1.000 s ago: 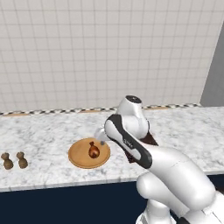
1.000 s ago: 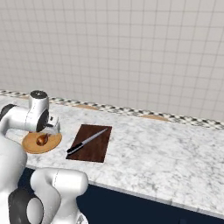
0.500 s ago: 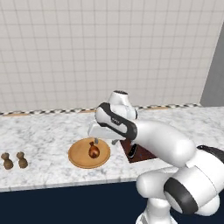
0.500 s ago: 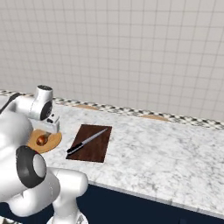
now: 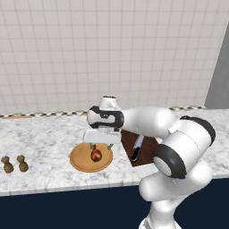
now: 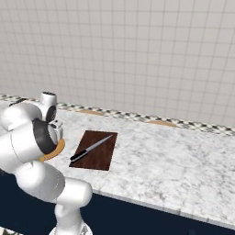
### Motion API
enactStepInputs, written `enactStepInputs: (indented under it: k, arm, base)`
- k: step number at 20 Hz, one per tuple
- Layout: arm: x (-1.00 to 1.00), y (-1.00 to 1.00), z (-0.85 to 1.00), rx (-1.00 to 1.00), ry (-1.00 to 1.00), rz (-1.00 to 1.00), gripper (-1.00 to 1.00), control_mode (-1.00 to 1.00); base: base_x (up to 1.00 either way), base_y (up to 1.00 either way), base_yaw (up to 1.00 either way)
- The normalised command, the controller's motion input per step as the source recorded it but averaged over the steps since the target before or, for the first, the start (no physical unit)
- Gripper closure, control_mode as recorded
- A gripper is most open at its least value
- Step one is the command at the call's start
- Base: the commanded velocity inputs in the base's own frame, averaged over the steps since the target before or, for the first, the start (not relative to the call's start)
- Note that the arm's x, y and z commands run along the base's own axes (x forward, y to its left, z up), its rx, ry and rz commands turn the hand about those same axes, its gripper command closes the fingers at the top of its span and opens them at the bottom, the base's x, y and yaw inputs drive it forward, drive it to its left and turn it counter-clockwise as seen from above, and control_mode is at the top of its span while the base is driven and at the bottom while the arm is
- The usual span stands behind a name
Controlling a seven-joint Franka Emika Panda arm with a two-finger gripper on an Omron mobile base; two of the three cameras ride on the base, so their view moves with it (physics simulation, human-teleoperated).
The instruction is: Pick up the knife from the drawer and place it on the cutting board. Then place the meat from the plate to the cutting board.
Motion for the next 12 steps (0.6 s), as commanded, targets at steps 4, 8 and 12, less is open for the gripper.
enactStepInputs:
  k: [4,8,12]
  arm:
    - [0.45,0.1,-0.34,0.0,0.13,0.0,-1.0,-1.0]
    - [0.39,0.08,-0.34,0.0,0.11,0.0,-1.0,-1.0]
    - [0.01,0.21,-0.32,0.0,0.13,0.0,-1.0,-1.0]
  base:
    - [0.0,0.0,0.0]
    - [0.0,0.0,0.0]
    - [0.0,0.0,0.0]
